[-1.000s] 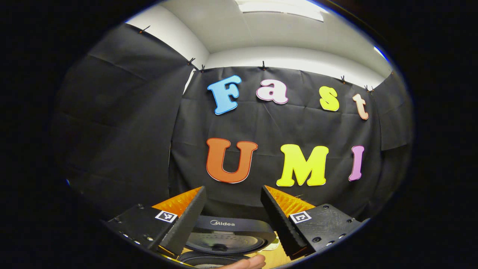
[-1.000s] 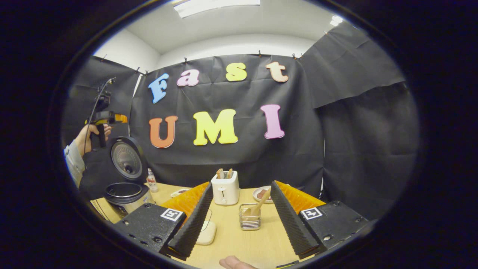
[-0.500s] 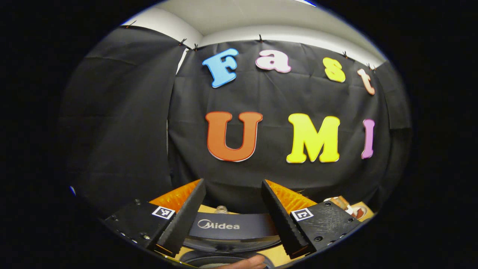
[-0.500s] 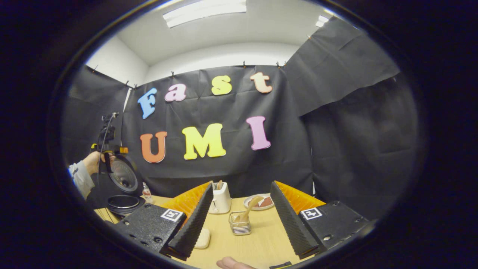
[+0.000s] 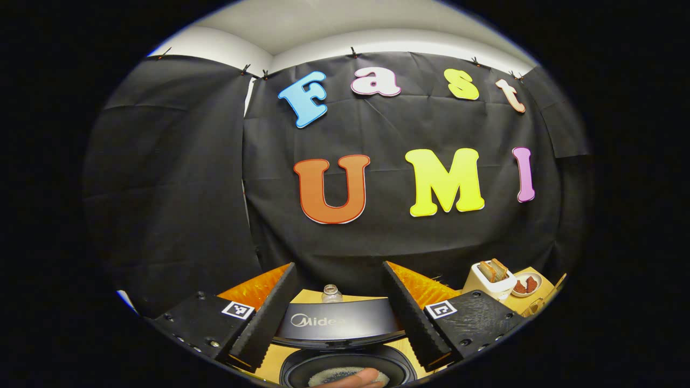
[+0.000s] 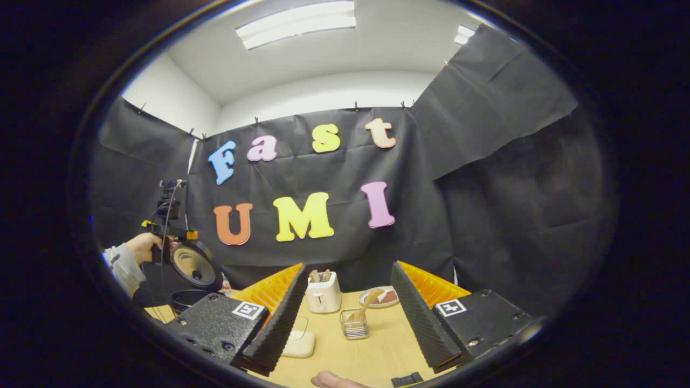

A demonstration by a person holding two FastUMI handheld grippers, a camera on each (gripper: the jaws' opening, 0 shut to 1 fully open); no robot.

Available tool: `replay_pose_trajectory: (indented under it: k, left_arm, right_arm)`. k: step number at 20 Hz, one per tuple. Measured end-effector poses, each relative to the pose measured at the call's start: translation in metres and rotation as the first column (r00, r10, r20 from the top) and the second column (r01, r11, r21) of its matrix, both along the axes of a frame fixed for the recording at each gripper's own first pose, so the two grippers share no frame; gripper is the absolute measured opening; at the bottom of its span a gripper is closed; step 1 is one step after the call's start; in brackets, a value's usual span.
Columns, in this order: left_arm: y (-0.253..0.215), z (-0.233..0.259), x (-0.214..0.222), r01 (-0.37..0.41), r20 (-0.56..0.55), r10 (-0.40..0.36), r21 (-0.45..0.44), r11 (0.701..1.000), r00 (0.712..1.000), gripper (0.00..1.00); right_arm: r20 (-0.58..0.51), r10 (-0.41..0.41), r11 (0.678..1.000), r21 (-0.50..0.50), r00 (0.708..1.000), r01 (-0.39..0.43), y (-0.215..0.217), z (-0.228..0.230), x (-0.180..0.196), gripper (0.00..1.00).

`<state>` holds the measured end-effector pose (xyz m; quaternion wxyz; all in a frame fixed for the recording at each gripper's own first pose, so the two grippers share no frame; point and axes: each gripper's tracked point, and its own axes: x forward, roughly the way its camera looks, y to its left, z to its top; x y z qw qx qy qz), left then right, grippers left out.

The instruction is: Close the left gripper, press the button to open the rice cooker; take a wooden spoon from the chopstick holder with the right hand, scoop a spoonful of rice and pour it into the rice cooker, then put the wooden spoon back into the chopstick holder.

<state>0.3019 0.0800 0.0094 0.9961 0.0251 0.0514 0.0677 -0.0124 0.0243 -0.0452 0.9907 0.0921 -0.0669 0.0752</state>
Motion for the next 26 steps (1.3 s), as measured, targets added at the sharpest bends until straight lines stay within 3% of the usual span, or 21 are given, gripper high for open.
replay_pose_trajectory:
  k: [4, 11, 12, 18, 20, 23, 26]
  left_arm:
    - [-0.006, -0.008, -0.024, -0.012, 0.001, 0.012, 0.004, 1.0, 1.0, 1.0]
    - [-0.028, -0.054, -0.062, -0.002, -0.108, 0.001, -0.016, 1.0, 0.994, 0.99]
    - [-0.03, -0.061, -0.069, -0.002, -0.116, -0.001, -0.02, 1.0, 0.993, 0.99]
    - [-0.039, -0.098, -0.101, 0.019, -0.186, -0.036, -0.091, 0.996, 0.982, 0.96]
    - [-0.043, -0.115, -0.112, 0.03, -0.233, -0.058, -0.121, 0.992, 0.971, 0.97]
    - [-0.046, -0.137, -0.126, 0.035, -0.297, -0.077, -0.145, 0.989, 0.952, 0.97]
    - [-0.042, -0.138, -0.134, 0.041, -0.285, -0.079, -0.134, 0.99, 0.955, 0.97]
  right_arm:
    - [0.072, -0.002, 0.999, 0.035, 0.997, -0.001, -0.006, 0.016, -0.028, 0.99]
    - [0.06, 0.023, 1.0, 0.007, 0.998, -0.024, -0.006, 0.021, -0.06, 1.0]
    - [0.06, 0.021, 1.0, -0.001, 0.998, -0.021, -0.007, 0.023, -0.065, 0.94]
    - [0.055, 0.007, 0.999, -0.043, 0.998, -0.004, -0.009, 0.026, -0.098, 0.94]
    - [0.057, 0.023, 0.999, -0.047, 0.998, -0.02, -0.003, 0.029, -0.106, 1.0]
    - [0.034, 0.07, 0.996, -0.055, 0.997, -0.068, 0.01, 0.021, -0.116, 1.0]
    - [-0.002, 0.121, 0.99, -0.073, 0.993, -0.121, 0.021, 0.006, -0.123, 1.0]
